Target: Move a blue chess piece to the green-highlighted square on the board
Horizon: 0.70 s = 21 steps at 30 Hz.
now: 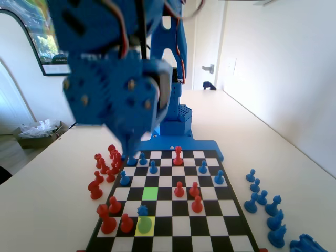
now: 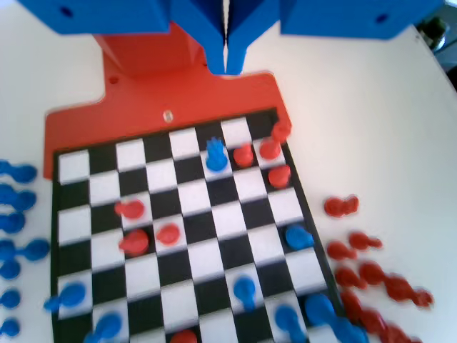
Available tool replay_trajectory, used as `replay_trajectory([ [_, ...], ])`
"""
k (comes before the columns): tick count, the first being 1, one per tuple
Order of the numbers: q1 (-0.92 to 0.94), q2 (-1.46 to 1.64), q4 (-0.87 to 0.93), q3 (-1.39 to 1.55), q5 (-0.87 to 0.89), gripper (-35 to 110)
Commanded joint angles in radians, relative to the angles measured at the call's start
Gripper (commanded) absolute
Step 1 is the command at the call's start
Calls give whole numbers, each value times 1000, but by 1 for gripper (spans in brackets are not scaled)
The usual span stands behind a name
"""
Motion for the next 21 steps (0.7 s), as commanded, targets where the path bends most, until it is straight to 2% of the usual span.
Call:
replay_trajectory([
  [1, -11, 28, -37, 17, -11, 5],
  [10, -31, 29, -97, 133, -38, 11],
  [21, -14, 15, -147, 206, -55, 11],
])
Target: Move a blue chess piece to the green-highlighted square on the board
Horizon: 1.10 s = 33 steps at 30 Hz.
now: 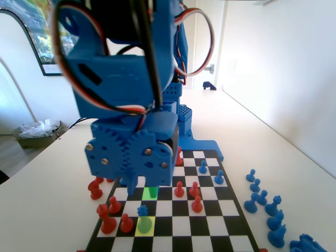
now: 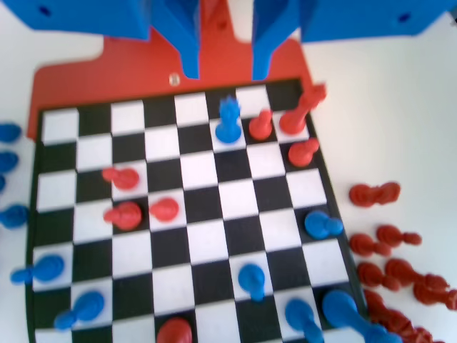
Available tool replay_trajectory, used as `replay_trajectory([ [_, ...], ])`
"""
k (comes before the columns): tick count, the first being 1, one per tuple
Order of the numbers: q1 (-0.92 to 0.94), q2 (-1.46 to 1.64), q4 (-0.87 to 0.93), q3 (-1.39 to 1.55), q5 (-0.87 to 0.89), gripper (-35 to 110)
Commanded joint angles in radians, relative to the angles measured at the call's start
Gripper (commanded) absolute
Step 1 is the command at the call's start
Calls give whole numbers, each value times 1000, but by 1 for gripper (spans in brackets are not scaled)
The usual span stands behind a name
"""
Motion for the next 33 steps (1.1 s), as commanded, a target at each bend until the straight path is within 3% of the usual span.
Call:
replay_trajectory([
  [1, 20, 21, -8, 3, -18, 11],
  [33, 6, -58, -146, 64, -25, 11],
])
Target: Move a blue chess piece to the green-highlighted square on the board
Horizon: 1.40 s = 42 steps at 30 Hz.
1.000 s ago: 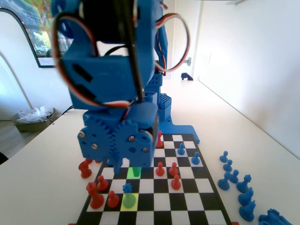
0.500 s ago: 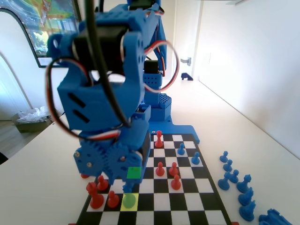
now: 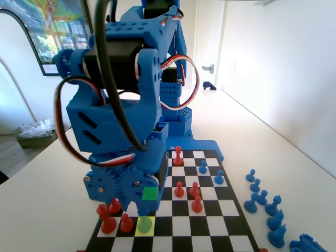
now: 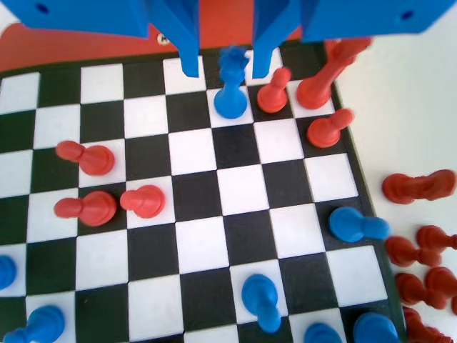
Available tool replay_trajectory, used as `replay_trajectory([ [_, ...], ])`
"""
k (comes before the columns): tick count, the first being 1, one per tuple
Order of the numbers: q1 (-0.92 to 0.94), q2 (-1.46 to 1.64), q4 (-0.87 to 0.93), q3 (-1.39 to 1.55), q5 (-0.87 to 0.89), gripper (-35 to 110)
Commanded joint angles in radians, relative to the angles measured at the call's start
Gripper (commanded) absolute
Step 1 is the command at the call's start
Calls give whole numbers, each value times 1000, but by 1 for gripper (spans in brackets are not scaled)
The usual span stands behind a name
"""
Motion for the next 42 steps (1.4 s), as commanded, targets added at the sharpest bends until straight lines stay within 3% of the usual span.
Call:
replay_trajectory([
  [1, 8, 35, -6, 6, -14, 11],
  [42, 31, 0, -17, -38, -26, 10],
])
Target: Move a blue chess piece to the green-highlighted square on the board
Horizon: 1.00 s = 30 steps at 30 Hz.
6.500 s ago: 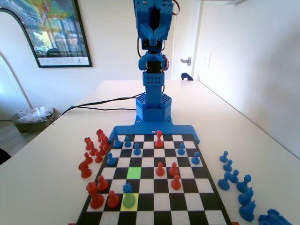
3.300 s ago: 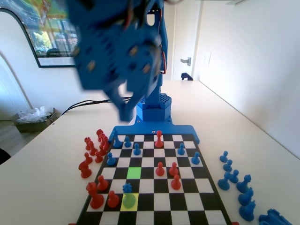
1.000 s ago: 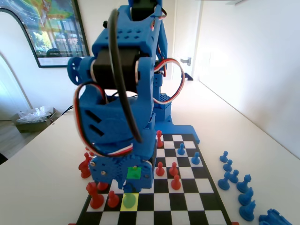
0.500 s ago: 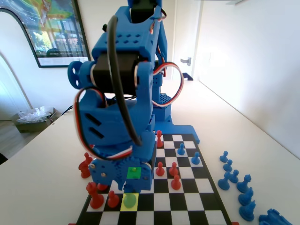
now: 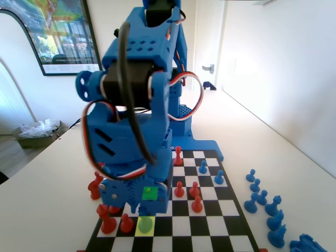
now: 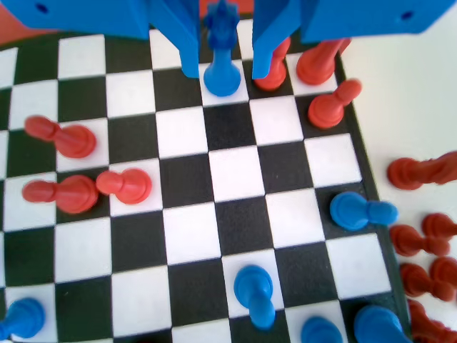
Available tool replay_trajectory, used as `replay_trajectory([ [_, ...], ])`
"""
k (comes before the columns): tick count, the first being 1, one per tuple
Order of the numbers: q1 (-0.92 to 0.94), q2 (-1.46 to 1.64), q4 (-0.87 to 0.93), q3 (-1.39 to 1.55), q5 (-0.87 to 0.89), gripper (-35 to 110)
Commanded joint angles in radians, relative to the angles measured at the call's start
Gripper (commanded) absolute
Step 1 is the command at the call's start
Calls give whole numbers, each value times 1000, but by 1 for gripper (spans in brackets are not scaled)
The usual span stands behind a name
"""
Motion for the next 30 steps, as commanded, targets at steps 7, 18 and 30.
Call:
replay_trajectory([
  [7, 5, 23, 37, -100, -9, 10],
  [18, -2, 20, 48, -118, -12, 9],
  [30, 3, 17, 21, -95, -28, 1],
])
